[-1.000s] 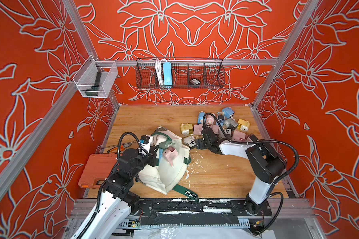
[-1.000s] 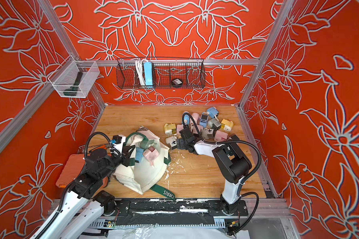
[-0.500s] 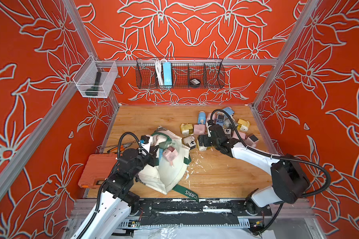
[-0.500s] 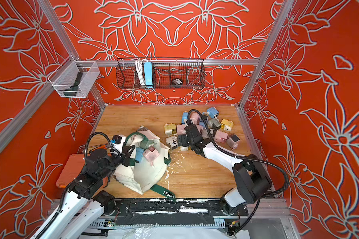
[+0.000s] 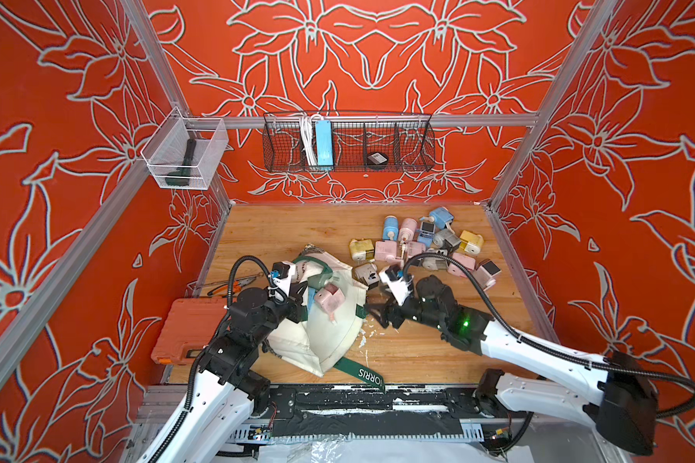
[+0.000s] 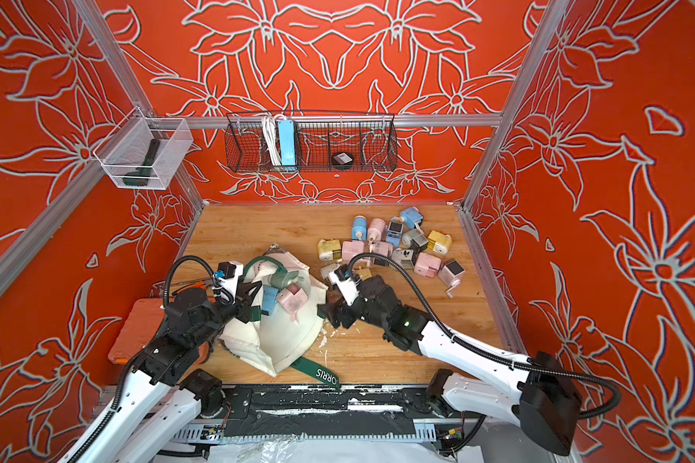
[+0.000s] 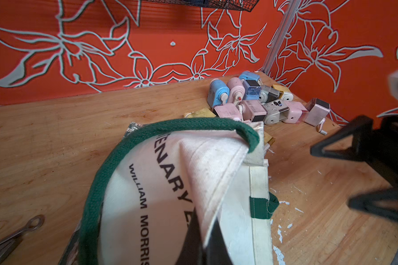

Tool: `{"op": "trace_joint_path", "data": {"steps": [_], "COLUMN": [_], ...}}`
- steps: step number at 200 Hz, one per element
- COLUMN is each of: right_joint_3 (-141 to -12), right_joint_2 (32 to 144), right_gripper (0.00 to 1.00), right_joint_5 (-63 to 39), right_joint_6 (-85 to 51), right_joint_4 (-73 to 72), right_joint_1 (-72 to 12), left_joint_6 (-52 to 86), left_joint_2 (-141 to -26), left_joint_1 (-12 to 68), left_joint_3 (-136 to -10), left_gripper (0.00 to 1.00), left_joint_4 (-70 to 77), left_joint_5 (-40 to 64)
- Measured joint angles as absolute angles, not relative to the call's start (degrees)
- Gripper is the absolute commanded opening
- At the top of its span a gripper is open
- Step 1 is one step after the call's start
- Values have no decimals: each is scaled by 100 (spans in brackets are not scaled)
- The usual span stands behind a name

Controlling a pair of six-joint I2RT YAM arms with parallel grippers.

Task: Take out the pencil sharpeners from the tote bags
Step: Place the pencil sharpener at the center of the board, then pick up the pencil sharpener from the canvas bag.

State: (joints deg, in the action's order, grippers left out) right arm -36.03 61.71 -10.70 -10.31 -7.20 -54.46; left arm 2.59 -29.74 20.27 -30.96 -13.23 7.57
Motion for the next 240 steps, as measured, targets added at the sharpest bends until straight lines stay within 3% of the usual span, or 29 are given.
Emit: {"op": "trace_joint_path", "data": {"steps": [67, 121, 186, 240], "right_joint_3": [-4042, -5076, -5662, -5959], "right_joint_2": [8077, 9721, 10641, 11168], "right_gripper": [99, 99, 99, 99], "right_joint_5": [-510, 604, 1417, 1232], "right_joint_6": [-537, -405, -167, -95], "right_joint_4": [-1122, -1649, -2060, -2270], "right_joint_1": [-6499, -6469, -6189, -5968], "left_joint_6": [259, 259, 259, 259], "left_joint_2": [-2974, -2971, -2954, -2941], "left_joint_1": [2027, 2027, 2027, 2029], "left_joint_3": [-3096, -3096, -3096, -3096], "left_gripper": [0, 0, 0, 0], "left_joint_4": [-1326, -1326, -1330, -1365], "left_joint_5": [757, 757, 760, 784]}}
